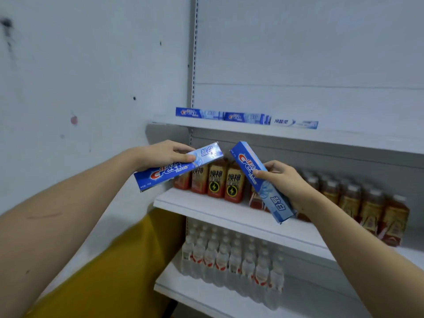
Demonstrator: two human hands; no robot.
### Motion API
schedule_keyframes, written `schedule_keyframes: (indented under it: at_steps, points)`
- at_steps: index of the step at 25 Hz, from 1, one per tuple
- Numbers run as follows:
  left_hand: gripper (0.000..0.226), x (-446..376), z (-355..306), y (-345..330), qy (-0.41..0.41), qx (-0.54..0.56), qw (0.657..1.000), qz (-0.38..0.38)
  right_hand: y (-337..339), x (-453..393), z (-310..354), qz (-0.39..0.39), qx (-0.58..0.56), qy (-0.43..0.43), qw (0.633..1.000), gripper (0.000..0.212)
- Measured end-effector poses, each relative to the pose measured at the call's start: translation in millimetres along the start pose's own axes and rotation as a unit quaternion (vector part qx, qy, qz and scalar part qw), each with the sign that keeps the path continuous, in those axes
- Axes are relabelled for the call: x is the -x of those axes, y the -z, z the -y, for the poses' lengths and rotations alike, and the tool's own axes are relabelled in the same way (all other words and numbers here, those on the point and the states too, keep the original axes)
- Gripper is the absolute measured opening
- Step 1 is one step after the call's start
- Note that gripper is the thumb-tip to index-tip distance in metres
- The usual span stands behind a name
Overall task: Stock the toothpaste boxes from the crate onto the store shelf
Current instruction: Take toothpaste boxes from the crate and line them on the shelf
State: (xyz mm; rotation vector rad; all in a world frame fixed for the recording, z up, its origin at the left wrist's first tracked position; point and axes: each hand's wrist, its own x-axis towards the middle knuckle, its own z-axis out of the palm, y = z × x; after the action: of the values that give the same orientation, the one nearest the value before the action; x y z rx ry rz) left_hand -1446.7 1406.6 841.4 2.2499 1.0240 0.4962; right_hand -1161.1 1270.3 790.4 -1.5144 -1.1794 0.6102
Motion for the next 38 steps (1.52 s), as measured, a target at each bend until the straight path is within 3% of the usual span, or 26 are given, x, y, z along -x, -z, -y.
schedule_keyframes:
  at_steps: [10,23,29,34,38]
  points:
    - [0.035,-67.4,-37.3,89.1,-0.034,-0.019,0.997,-0.072,72.9,-71.0,115.2,-0.048,0.172,0.059,0.982,0.026]
    - [0.032,-197.8,-51.6,127.7,-0.049,-0.18,0.977,-0.104,70.8,-214.2,135.1,-0.031,0.334,0.094,0.937,0.035]
    - [0.033,-296.7,-4.3,152.2,-0.071,-0.209,0.972,-0.084,30.6,-305.9,132.9,0.003,0.441,0.068,0.895,0.038]
    - [0.031,-379.5,34.7,158.5,-0.072,-0.221,0.972,-0.02,7.3,-370.9,127.9,0.032,0.542,0.029,0.839,0.037]
    - [0.039,-408.7,36.2,164.3,-0.07,-0.247,0.966,0.021,2.3,-405.6,121.2,0.052,0.567,0.036,0.821,0.036]
